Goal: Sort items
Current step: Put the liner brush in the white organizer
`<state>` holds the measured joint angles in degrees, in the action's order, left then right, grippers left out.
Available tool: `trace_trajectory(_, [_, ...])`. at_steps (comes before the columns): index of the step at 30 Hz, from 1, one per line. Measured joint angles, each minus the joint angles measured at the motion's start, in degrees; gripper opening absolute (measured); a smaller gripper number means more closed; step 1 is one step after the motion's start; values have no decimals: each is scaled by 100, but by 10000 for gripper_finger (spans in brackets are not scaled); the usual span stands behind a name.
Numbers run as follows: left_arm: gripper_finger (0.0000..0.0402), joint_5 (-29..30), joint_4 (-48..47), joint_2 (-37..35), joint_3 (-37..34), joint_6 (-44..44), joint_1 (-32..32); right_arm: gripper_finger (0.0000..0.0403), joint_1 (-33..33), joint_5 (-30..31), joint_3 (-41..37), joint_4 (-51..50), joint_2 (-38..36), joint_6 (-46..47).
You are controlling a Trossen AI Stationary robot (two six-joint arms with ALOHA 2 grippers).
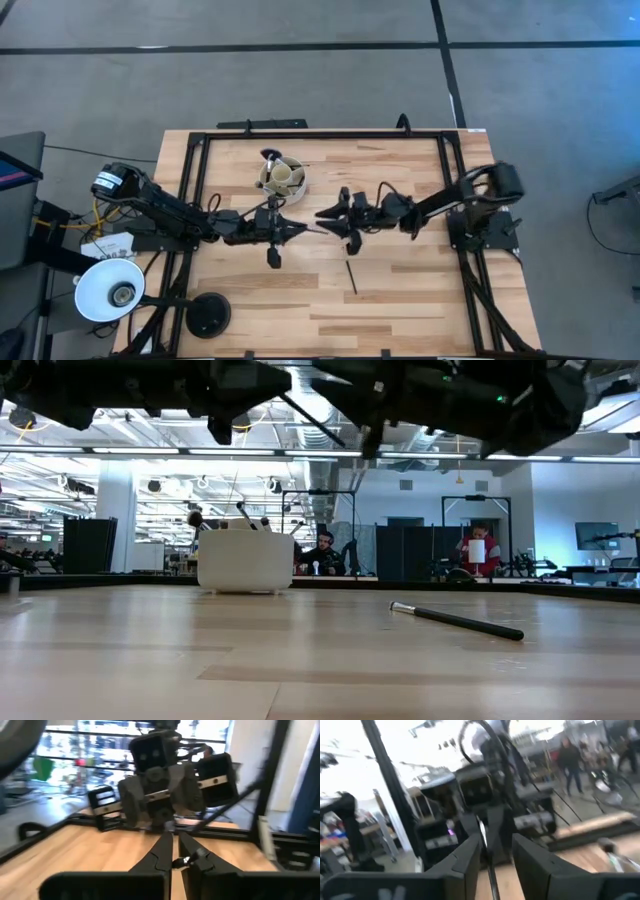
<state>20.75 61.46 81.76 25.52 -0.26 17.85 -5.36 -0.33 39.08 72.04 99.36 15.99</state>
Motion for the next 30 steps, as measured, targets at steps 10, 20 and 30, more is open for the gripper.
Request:
trace_trajectory(10, [14, 2144, -261, -2, 0, 479, -479, 128, 13, 34, -377, -3703, -1771, 2])
trace_trajectory(20, [17, 2362, -1318, -2, -2, 3, -1652, 123, -51, 53, -375, -3899, -1852, 2])
trace_trajectory(30, [18, 2316, -1340, -42, -2, 166, -2314, 123, -51, 53, -375, -3905, -1852, 0])
